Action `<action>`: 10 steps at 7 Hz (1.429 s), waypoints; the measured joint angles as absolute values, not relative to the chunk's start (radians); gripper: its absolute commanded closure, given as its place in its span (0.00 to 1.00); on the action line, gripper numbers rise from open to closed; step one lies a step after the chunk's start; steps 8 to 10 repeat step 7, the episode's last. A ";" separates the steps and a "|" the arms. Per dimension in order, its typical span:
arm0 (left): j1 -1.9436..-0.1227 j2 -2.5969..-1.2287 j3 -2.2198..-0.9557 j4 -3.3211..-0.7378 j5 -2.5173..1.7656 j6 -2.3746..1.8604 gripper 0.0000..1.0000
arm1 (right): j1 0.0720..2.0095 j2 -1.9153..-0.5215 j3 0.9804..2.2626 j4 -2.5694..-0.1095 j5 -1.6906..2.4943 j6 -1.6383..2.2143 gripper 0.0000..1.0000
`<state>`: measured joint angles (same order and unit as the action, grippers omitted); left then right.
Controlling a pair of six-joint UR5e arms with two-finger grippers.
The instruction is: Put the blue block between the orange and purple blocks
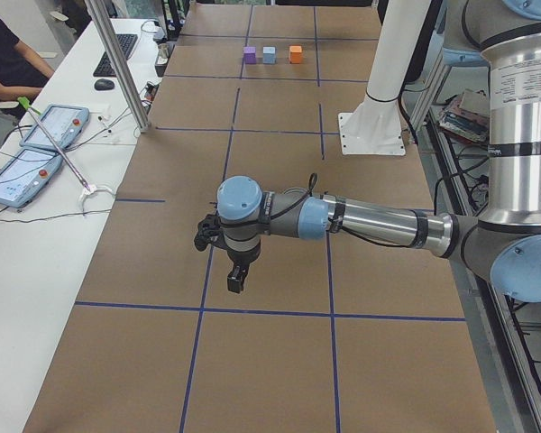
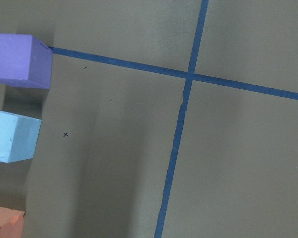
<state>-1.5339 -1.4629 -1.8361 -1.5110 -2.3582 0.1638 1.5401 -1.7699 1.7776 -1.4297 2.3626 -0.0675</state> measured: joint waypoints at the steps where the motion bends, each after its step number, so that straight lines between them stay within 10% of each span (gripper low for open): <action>1: -1.534 -1.460 -1.843 -1.505 -2.358 0.164 0.00 | 1.540 -1.769 1.774 -1.430 2.363 -0.067 0.00; 10: -1.532 -1.455 -1.854 -1.500 -2.350 0.171 0.00 | 1.540 -1.767 1.767 -1.428 2.366 -0.068 0.00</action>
